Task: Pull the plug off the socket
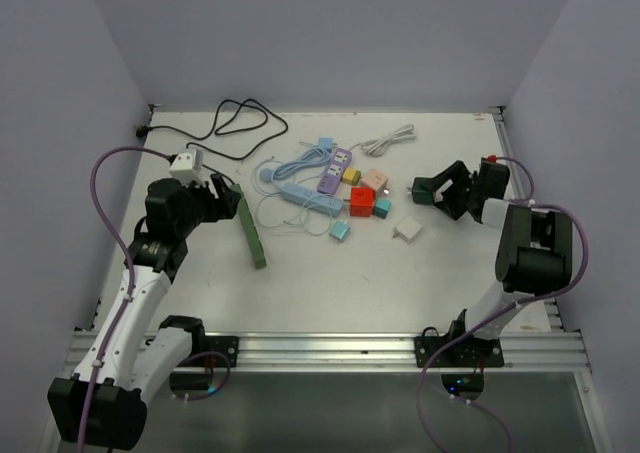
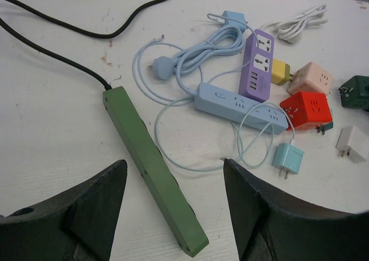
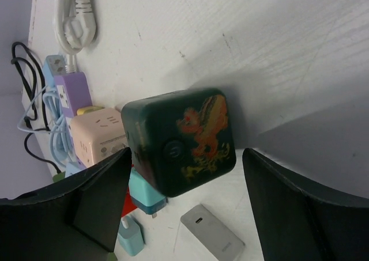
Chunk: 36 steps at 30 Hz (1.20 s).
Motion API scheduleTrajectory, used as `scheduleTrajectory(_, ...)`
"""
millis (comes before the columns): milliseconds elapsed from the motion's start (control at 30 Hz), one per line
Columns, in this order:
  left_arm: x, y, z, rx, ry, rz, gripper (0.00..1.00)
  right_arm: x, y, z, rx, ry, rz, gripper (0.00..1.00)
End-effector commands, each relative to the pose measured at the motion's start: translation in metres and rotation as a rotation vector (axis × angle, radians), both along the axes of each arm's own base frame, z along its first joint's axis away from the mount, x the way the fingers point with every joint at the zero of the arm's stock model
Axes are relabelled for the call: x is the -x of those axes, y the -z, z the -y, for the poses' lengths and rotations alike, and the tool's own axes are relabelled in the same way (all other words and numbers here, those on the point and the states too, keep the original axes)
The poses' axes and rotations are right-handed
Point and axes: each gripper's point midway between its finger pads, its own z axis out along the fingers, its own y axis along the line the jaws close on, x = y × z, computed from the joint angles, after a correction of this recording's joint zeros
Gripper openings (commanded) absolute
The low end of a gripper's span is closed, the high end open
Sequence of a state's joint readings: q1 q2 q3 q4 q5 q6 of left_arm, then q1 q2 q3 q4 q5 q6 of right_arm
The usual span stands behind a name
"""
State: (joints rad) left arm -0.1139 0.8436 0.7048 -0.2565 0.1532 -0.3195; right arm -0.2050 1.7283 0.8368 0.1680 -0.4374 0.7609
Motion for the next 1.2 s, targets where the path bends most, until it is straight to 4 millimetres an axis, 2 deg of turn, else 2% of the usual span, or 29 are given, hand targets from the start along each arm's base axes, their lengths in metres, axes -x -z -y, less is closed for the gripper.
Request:
scheduleTrajectory(0, 0.003, 0.000, 0.005, -0.010, 0.035, 0.015, 0.72, 0.011, -0.005, 0.011, 0.039, 0.027, -0.009, 0.80)
scheduleTrajectory(133, 0.003, -0.001, 0.006, -0.010, 0.038, 0.017, 0.72, 0.012, -0.013, 0.010, 0.047, 0.009, 0.014, 0.81)
scheduleTrajectory(233, 0.003, -0.002, 0.007, -0.012, 0.041, 0.020, 0.72, 0.010, -0.030, 0.010, 0.068, 0.000, 0.059, 0.86)
scheduleTrajectory(367, 0.004, -0.003, 0.006, -0.015, 0.041, 0.026, 0.72, 0.008, -0.062, 0.012, 0.130, -0.014, 0.130, 0.99)
scheduleTrajectory(400, 0.004, -0.003, 0.006, -0.013, 0.040, 0.025, 0.72, 0.010, -0.078, 0.010, 0.154, -0.022, 0.152, 0.99)
scheduleTrajectory(467, 0.004, -0.004, 0.006, -0.014, 0.041, 0.029, 0.73, 0.013, -0.092, 0.009, 0.224, -0.037, 0.175, 0.99)
scheduleTrajectory(500, 0.004, -0.006, 0.006, -0.013, 0.040, 0.033, 0.73, 0.016, -0.106, -0.003, 0.241, -0.068, 0.199, 0.99)
scheduleTrajectory(567, 0.004, -0.006, 0.006, -0.014, 0.037, 0.035, 0.73, 0.020, -0.118, -0.013, 0.308, -0.111, 0.225, 0.99)
scheduleTrajectory(600, 0.005, -0.005, 0.005, -0.014, 0.037, 0.033, 0.73, 0.026, -0.129, -0.035, 0.334, -0.170, 0.250, 0.99)
scheduleTrajectory(633, 0.005, -0.006, 0.005, -0.016, 0.033, 0.037, 0.73, 0.030, -0.132, -0.040, 0.378, -0.205, 0.264, 0.99)
scheduleTrajectory(667, 0.005, -0.007, 0.004, -0.019, 0.031, 0.040, 0.73, 0.038, -0.135, -0.070, 0.393, -0.286, 0.283, 0.99)
scheduleTrajectory(733, 0.005, -0.009, 0.003, -0.023, 0.028, 0.046, 0.73, 0.050, -0.144, -0.087, 0.398, -0.326, 0.301, 0.99)
scheduleTrajectory(767, 0.006, -0.010, 0.002, -0.023, 0.025, 0.049, 0.73, 0.060, -0.150, -0.108, 0.391, -0.382, 0.321, 0.99)
scheduleTrajectory(800, 0.006, -0.012, 0.001, -0.025, 0.019, 0.055, 0.73, 0.064, -0.157, -0.113, 0.422, -0.381, 0.325, 0.99)
scheduleTrajectory(833, 0.006, -0.014, -0.001, -0.030, 0.007, 0.065, 0.73, 0.071, -0.171, -0.120, 0.440, -0.397, 0.364, 0.99)
scheduleTrajectory(867, 0.006, -0.015, -0.002, -0.033, 0.002, 0.069, 0.73, 0.081, -0.178, -0.136, 0.470, -0.463, 0.395, 0.99)
scheduleTrajectory(900, 0.006, -0.017, -0.004, -0.034, -0.008, 0.075, 0.74, 0.089, -0.186, -0.141, 0.494, -0.488, 0.402, 0.99)
scheduleTrajectory(933, 0.007, -0.018, -0.005, -0.036, -0.010, 0.080, 0.74, 0.092, -0.192, -0.137, 0.546, -0.467, 0.407, 0.99)
scheduleTrajectory(967, 0.007, -0.018, -0.005, -0.037, -0.013, 0.081, 0.74, 0.103, -0.201, -0.146, 0.578, -0.516, 0.444, 0.99)
scheduleTrajectory(1067, 0.008, -0.021, -0.006, -0.038, -0.019, 0.094, 0.74, 0.117, -0.212, -0.134, 0.662, -0.498, 0.443, 0.99)
scheduleTrajectory(1167, 0.008, -0.023, -0.010, -0.045, -0.039, 0.097, 0.74, 0.134, -0.211, -0.120, 0.676, -0.475, 0.429, 0.99)
